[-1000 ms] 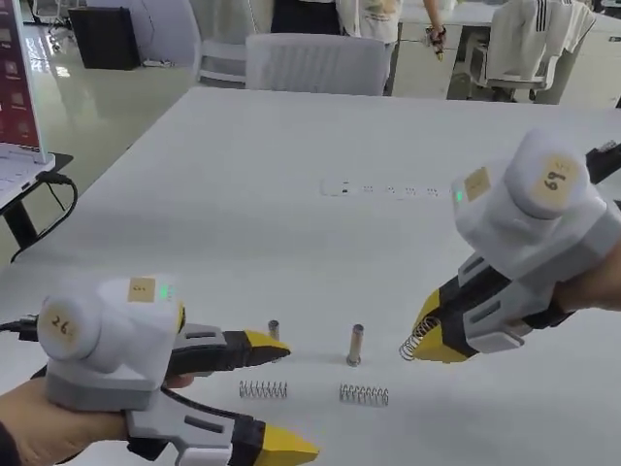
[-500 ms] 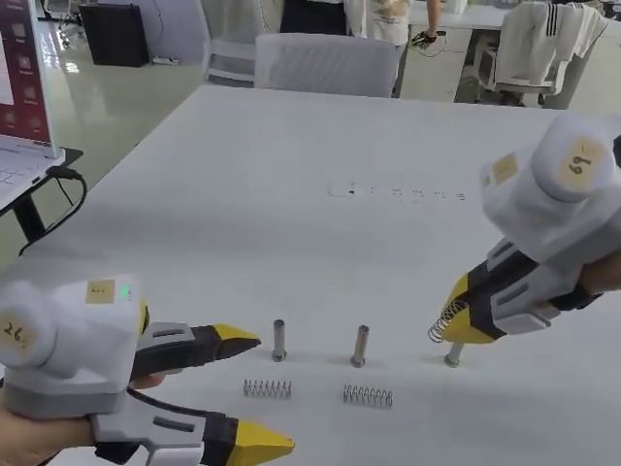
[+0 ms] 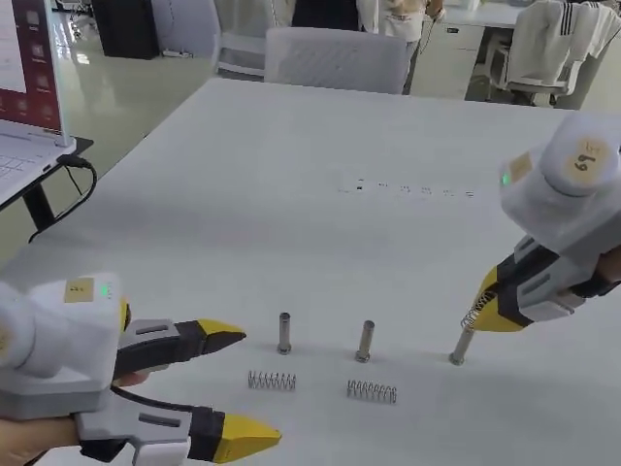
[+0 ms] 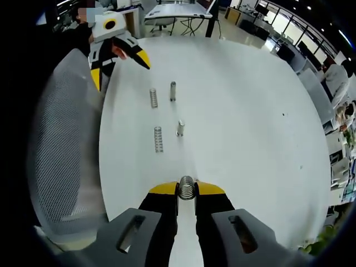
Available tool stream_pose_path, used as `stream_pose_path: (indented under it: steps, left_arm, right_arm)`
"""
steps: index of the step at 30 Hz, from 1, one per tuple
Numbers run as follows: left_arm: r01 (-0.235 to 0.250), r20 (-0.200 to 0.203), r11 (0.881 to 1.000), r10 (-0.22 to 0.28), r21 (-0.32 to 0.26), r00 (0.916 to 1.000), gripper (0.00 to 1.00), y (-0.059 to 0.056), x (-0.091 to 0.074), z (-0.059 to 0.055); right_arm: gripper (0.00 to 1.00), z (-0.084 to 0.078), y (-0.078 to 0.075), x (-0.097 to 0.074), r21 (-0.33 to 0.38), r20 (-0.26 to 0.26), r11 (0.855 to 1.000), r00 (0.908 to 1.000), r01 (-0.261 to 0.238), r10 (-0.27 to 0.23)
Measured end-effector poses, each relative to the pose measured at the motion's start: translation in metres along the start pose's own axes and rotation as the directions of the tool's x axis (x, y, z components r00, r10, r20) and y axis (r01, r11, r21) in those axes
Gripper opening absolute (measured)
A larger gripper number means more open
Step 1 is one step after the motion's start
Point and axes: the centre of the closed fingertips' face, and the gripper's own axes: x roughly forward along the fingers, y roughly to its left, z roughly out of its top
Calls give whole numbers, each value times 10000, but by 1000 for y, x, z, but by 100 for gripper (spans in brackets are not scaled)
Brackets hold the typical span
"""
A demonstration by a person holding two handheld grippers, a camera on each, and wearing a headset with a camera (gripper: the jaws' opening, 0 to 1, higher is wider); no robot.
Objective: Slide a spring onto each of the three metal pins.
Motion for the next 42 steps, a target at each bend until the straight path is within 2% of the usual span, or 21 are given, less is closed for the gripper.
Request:
stream_pose_path:
  steps: [10, 20, 42]
  left_arm:
    - [-55, 97, 10000, 55, -64, 9999, 64, -2, -1, 0]
    - [-10, 93, 10000, 10, -81, 10000, 64, -1, 0, -2]
    - [-27, 57, 9999, 28, -97, 10000, 62, 0, -1, -4]
  right_arm:
    - [9, -12, -14, 9, 306, -352, 9995, 9994, 27, -16]
    - [9, -16, -22, 19, 342, -260, 9994, 9997, -13, 22]
    - [9, -21, -22, 33, 454, -452, 9986, 9986, -253, 274]
